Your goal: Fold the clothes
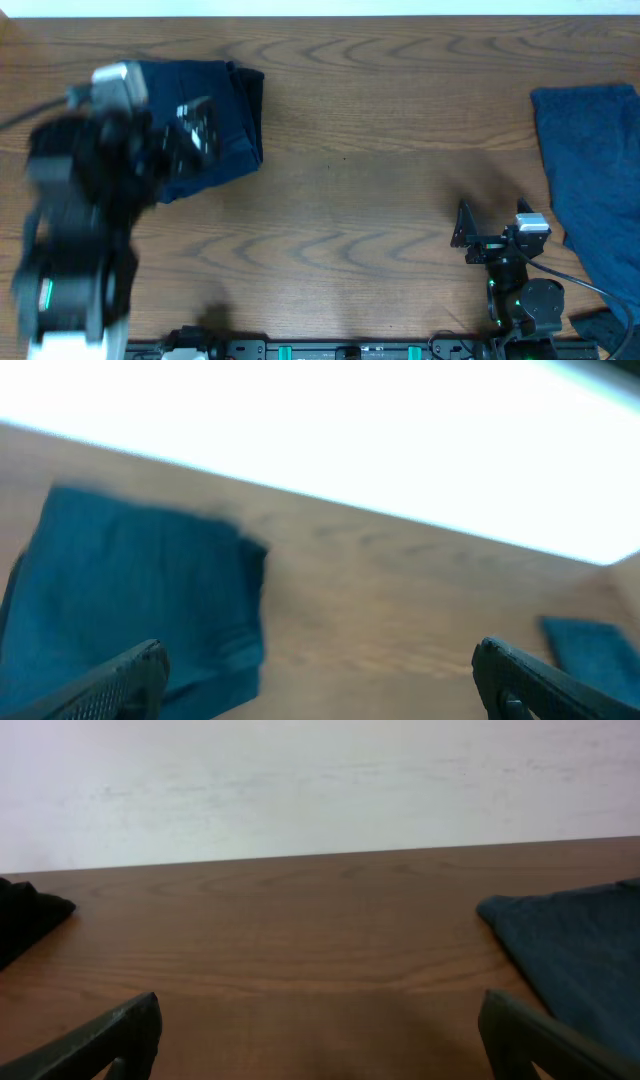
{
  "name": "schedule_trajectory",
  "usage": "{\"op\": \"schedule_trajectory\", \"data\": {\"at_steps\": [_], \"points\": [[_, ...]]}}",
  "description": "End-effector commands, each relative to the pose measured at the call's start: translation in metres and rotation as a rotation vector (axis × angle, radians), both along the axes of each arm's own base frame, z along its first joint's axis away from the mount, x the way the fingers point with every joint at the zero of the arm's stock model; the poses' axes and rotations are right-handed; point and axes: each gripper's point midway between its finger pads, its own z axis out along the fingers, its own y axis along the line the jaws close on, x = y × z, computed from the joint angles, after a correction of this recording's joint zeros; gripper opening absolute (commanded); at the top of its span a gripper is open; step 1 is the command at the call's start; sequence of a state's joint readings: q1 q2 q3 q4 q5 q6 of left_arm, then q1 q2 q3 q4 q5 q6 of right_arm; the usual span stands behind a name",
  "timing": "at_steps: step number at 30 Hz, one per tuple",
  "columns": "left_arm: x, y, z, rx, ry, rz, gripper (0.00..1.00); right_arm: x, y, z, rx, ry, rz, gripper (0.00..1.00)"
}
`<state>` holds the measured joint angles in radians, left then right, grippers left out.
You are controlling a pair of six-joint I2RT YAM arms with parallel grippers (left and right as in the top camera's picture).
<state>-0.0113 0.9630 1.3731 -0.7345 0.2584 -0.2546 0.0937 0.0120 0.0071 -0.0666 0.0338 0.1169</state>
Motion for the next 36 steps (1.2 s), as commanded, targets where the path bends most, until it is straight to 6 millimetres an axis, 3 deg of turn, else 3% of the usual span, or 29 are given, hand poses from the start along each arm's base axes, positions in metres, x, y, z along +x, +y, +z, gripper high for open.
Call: {"op": "schedule_trajectory", "data": {"at_steps": [1, 4, 7, 10, 13, 17, 21, 28, 36], "points": [[-0.043, -0.011, 0.029, 0.002, -0.126, -0.047, 0.98, 0.0, -0.004, -0.001, -0.017, 0.0, -0.012, 0.99], [-0.083, -0.017, 0.038, -0.005, -0.201, -0.086, 0.98, 0.0, -0.004, -0.001, -0.017, 0.0, -0.012, 0.99], [-0.114, -0.019, 0.032, -0.011, -0.243, -0.114, 0.98, 0.0, -0.004, -0.001, -0.017, 0.0, -0.012, 0.99], [-0.135, -0.019, 0.013, -0.014, -0.256, -0.131, 0.98, 0.0, -0.004, -0.001, -0.017, 0.0, -0.012, 0.99], [-0.142, -0.018, -0.016, -0.012, -0.243, -0.127, 0.98, 0.0, -0.004, -0.001, -0.017, 0.0, -0.012, 0.99], [-0.136, -0.018, -0.065, -0.006, -0.182, -0.125, 0.98, 0.0, -0.004, -0.001, -0.017, 0.0, -0.012, 0.99], [-0.112, -0.021, -0.098, -0.008, -0.208, -0.124, 0.98, 0.0, -0.004, -0.001, -0.017, 0.0, -0.012, 0.99], [-0.065, -0.026, -0.13, -0.019, -0.381, -0.111, 0.98, 0.0, -0.004, -0.001, -0.017, 0.0, -0.012, 0.99], [-0.044, -0.018, -0.18, -0.007, -0.431, -0.047, 0.98, 0.0, -0.004, -0.001, -0.017, 0.0, -0.012, 0.99]]}}
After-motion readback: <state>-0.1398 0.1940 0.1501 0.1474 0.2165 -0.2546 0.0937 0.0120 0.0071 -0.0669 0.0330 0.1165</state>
